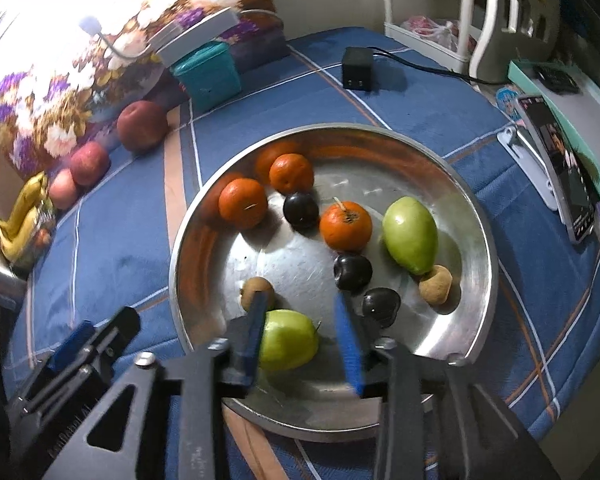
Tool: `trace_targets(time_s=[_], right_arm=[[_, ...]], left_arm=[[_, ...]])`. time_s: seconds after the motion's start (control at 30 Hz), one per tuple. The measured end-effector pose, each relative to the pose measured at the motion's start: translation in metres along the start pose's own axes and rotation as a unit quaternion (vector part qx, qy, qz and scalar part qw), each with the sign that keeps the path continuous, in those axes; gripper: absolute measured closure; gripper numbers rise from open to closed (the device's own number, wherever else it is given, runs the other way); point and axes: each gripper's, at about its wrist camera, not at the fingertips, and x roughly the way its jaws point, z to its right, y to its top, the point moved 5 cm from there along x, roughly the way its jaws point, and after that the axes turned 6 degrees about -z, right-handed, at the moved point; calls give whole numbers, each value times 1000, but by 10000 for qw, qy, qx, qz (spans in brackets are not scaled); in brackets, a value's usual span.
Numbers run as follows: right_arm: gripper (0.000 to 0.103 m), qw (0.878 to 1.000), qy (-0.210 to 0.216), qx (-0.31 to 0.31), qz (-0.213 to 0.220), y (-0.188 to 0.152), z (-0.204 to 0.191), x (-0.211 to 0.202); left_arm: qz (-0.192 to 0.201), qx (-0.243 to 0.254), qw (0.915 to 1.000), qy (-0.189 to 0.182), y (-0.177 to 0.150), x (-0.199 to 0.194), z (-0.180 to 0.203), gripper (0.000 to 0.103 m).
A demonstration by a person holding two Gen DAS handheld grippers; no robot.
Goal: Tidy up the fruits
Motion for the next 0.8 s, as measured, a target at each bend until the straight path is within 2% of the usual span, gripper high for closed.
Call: trace_targets(time_s=[0.07, 0.17, 0.33, 0.43, 0.53, 0.63, 0.73, 0.8], right_arm=[[48, 9999, -74, -117, 18, -1, -4, 1], [38, 9994, -187, -271, 51, -2, -8, 1], [32, 9988, -264, -406, 42, -4, -11, 5], [22, 9984, -300, -482, 63, -5, -14, 5], [22, 9981, -279, -546, 74, -5, -18, 6], [21, 9974, -300, -642, 130, -6, -22, 6], [6, 9965, -322, -728, 237, -6, -25, 4], [6, 9960, -343, -778, 287, -6, -27, 3]], left_arm=[[-28, -76, 9999, 126, 0, 1, -8, 11], [-56, -164, 9991, 383, 0, 5, -20, 11], [-128, -258, 9972, 696, 0, 10, -33, 11], [-149, -322, 9954, 891, 0, 13, -41, 11], [-147, -423, 9937, 1030, 1, 13, -49, 11], [-125, -441, 9882, 1460, 1, 11, -54, 11], [-102, -383, 9807, 1913, 2, 9, -57, 11], [-106, -332, 9769, 2110, 1, 8, -58, 11]])
